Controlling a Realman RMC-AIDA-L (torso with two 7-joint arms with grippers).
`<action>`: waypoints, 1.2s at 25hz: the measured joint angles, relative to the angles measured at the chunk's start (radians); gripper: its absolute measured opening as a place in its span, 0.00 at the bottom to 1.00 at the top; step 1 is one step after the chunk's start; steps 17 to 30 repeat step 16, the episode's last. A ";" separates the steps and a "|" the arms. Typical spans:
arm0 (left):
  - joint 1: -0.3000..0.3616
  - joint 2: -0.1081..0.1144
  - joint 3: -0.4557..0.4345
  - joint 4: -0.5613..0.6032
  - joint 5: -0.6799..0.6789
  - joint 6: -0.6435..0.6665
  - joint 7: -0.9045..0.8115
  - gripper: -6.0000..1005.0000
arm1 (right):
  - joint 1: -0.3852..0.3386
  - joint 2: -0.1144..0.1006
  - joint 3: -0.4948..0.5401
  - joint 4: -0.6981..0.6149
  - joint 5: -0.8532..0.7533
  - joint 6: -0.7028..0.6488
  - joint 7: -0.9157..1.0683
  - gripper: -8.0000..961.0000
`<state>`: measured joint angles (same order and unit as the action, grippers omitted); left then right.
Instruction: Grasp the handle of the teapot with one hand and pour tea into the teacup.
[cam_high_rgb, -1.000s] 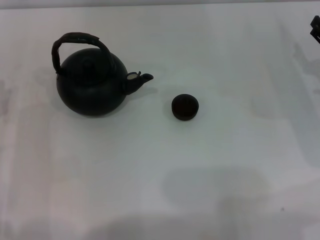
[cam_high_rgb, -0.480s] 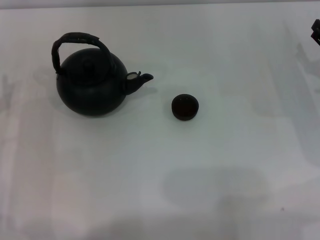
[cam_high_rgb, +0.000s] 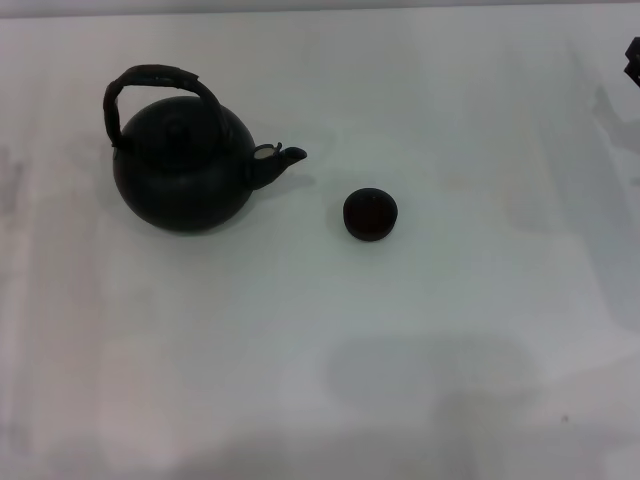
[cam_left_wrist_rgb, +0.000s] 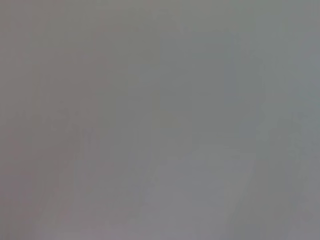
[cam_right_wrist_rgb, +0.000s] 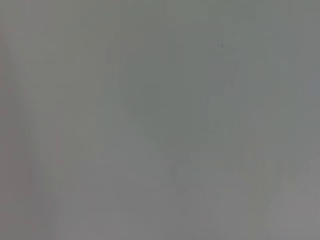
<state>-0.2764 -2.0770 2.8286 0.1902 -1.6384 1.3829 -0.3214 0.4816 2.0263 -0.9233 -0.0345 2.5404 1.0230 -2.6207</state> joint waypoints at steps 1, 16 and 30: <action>0.000 0.000 0.000 0.000 0.000 0.000 0.000 0.88 | 0.000 0.000 0.000 -0.001 0.000 0.000 0.000 0.91; 0.000 -0.002 0.000 0.001 0.000 -0.001 -0.001 0.88 | -0.002 -0.001 0.000 -0.004 0.000 0.000 0.001 0.91; 0.000 -0.002 0.000 0.001 0.000 -0.001 -0.001 0.88 | -0.002 -0.001 0.000 -0.004 0.000 0.000 0.001 0.91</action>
